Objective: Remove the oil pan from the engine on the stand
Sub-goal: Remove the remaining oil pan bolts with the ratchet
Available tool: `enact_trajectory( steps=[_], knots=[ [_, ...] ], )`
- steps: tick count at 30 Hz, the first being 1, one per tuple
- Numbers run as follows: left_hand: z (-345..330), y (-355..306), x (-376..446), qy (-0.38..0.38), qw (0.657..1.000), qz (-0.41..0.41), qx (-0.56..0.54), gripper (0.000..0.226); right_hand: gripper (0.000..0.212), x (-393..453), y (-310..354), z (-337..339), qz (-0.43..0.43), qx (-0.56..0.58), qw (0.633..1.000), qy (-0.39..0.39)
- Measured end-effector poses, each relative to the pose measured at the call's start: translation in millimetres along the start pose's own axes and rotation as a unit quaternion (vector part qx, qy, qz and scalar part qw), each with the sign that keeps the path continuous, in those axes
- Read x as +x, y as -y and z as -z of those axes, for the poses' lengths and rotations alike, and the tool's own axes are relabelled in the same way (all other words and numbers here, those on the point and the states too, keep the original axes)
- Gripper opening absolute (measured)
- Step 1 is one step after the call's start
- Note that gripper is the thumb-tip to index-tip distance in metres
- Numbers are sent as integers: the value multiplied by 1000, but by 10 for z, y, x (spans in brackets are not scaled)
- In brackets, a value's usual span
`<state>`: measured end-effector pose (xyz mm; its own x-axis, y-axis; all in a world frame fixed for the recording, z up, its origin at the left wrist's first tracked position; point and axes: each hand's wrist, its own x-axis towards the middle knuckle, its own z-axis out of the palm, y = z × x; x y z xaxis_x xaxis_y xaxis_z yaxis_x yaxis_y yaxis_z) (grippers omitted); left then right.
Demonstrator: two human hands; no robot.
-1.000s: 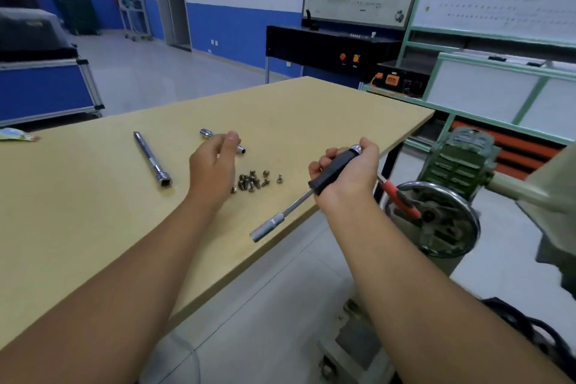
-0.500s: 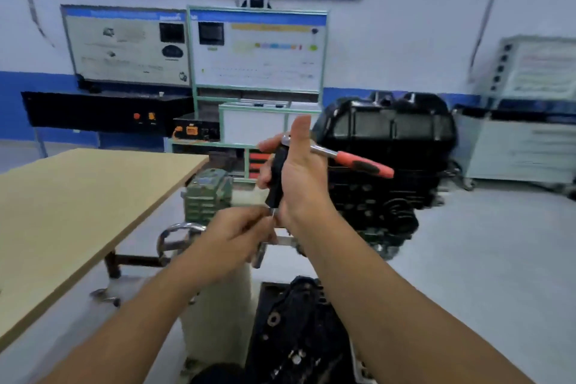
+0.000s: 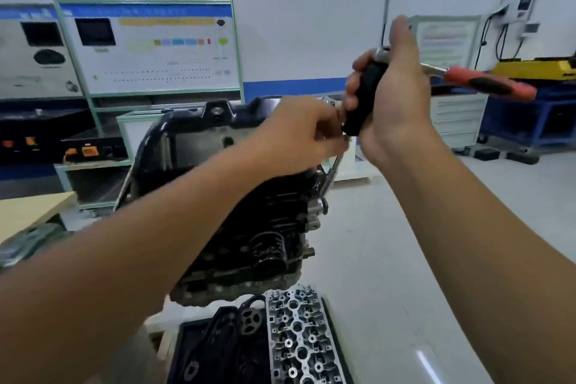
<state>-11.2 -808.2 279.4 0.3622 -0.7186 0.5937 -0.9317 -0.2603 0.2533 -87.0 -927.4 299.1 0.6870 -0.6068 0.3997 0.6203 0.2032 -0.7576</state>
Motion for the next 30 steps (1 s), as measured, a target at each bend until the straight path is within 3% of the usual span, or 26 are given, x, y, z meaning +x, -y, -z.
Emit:
enact_trajectory(
  steps=[3,5,9,13,16,21,25,30],
  knots=[
    [138,-27,555,19,988,-59,142,45,52,401,53,36,30,47,998,1],
    [195,33,823,61,987,-40,145,59,46,600,-1,34,44,80,996,3],
    [-1,243,1090,162,985,-16,55,47,41,765,-214,146,47,90,994,-35],
    [-226,425,1044,239,968,-15,69,45,40,679,-486,296,25,111,992,-52],
    [-180,496,1027,244,969,-30,22,39,42,634,-578,290,19,119,992,-27],
    [-121,633,1172,252,966,-53,-31,50,40,663,-613,215,41,45,998,11],
    [-125,732,1256,245,966,-55,-66,45,38,726,-576,187,46,-4,999,3],
    [-143,788,1273,252,961,-93,-60,62,37,750,-620,131,37,18,999,-22]
  ],
)
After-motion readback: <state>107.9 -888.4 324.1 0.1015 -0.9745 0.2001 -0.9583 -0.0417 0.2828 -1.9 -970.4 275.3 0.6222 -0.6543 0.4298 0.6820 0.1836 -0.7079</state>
